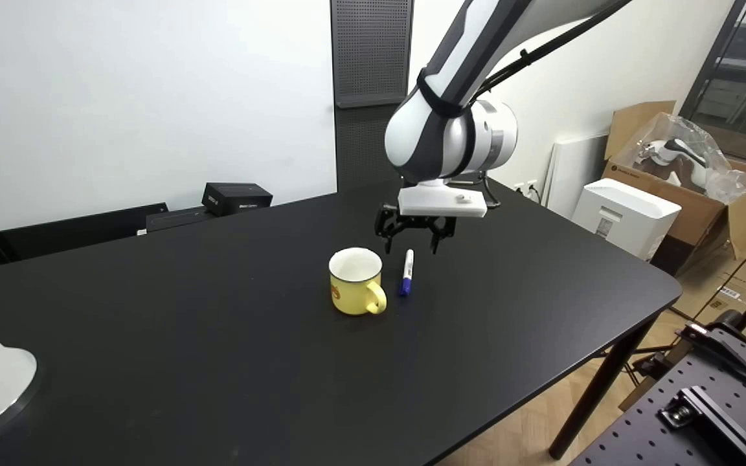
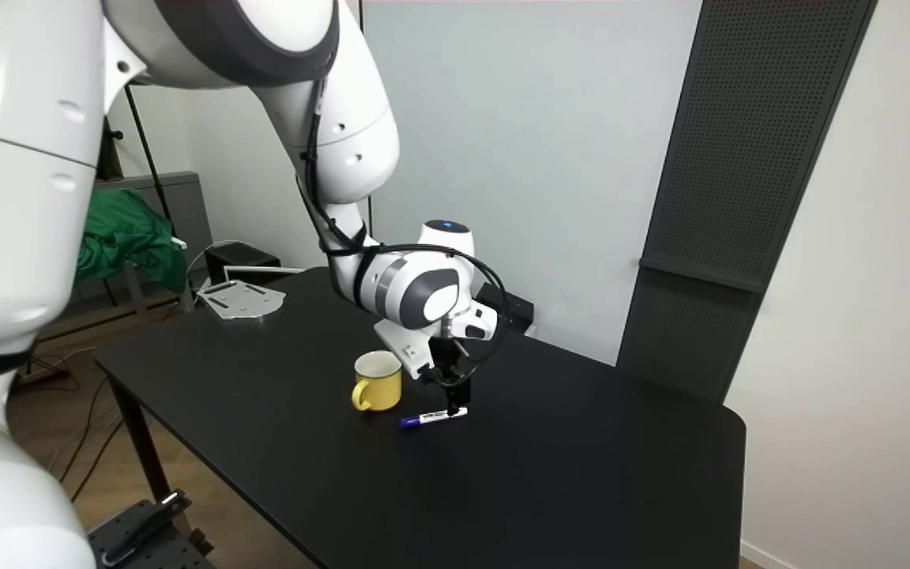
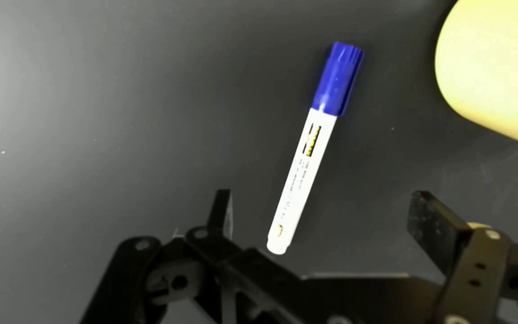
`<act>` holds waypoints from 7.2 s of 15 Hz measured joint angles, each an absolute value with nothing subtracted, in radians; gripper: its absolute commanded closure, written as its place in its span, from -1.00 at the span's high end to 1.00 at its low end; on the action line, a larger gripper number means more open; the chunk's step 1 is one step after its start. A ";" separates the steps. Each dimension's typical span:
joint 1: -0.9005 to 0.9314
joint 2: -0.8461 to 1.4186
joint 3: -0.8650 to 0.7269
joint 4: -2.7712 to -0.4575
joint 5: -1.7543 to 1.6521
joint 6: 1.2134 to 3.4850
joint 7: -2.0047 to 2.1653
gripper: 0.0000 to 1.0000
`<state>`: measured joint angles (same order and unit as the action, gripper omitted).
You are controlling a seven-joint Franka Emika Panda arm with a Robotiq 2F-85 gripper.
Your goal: Put the blue marker in the yellow mug
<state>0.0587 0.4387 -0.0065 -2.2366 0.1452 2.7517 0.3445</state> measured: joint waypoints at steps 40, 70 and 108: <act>0.450 0.341 -0.311 -2.203 -0.254 2.961 0.605 -0.91; 0.874 0.372 -0.632 -2.293 -0.473 3.072 0.768 -0.91; 1.127 0.403 -0.853 -2.495 -0.431 3.288 0.788 0.37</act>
<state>1.1266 0.4031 -0.8530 -2.4950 -0.4313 3.2879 0.7877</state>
